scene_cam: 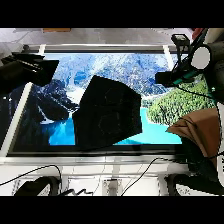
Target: Fold the clothes and pants, and hang the long-sleeved shirts on hangers.
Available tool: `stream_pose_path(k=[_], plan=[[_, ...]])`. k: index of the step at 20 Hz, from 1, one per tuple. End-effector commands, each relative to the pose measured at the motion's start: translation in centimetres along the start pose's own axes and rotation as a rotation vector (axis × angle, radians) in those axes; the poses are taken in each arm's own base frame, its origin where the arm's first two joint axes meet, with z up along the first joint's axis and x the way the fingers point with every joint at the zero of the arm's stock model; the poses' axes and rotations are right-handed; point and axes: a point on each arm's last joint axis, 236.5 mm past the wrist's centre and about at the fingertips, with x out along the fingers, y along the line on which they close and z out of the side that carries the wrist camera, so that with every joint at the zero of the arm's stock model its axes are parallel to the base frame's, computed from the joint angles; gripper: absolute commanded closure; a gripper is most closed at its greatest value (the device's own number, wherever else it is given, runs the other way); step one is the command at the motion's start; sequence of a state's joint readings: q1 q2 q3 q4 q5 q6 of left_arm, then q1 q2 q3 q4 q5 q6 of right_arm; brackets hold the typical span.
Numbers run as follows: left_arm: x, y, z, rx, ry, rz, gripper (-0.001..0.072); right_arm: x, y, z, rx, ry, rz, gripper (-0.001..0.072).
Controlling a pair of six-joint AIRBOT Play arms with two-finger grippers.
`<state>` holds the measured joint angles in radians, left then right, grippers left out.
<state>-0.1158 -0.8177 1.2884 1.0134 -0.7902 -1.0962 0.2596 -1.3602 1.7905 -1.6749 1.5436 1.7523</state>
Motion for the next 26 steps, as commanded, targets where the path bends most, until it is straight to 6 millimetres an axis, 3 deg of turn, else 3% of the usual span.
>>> stream_pose_path(k=[1, 12, 17, 19, 21, 22, 24, 26], plan=[[0.0, 0.0, 0.0, 0.000, -0.001, 0.001, 0.0170, 0.0, 0.0, 0.0, 0.000, 0.000, 0.000, 0.0682], [0.0, 0.0, 0.0, 0.000, -0.001, 0.001, 0.0170, 0.0, 0.1, 0.0, 0.000, -0.001, 0.001, 0.0683], [0.0, 0.0, 0.0, 0.000, -0.001, 0.001, 0.0170, -0.1, 0.3, 2.1, -0.001, -0.086, 0.012, 0.0680], [0.0, 0.0, 0.0, 0.000, 0.000, 0.001, 0.0170, 0.0, -0.4, 2.7, -0.045, -0.109, -0.011, 0.0681], [0.0, 0.1, -0.3, 0.005, 0.014, 0.002, 0.0172, 0.6, -2.3, 1.4, -0.163, -0.041, -0.049, 0.0682], [-0.1, 0.6, -0.7, 0.025, 0.031, 0.021, 0.0206, 1.3, -3.5, 0.3, -0.223, 0.013, -0.060, 0.0682], [-0.4, 2.8, -2.6, 0.087, 0.111, 0.095, 0.0379, 3.3, -6.4, -3.7, -0.228, 0.180, -0.049, 0.0683], [-1.1, 5.0, -5.4, 0.060, 0.211, 0.140, 0.0379, 5.3, -5.7, -7.6, -0.157, 0.293, 0.133, 0.0683]])
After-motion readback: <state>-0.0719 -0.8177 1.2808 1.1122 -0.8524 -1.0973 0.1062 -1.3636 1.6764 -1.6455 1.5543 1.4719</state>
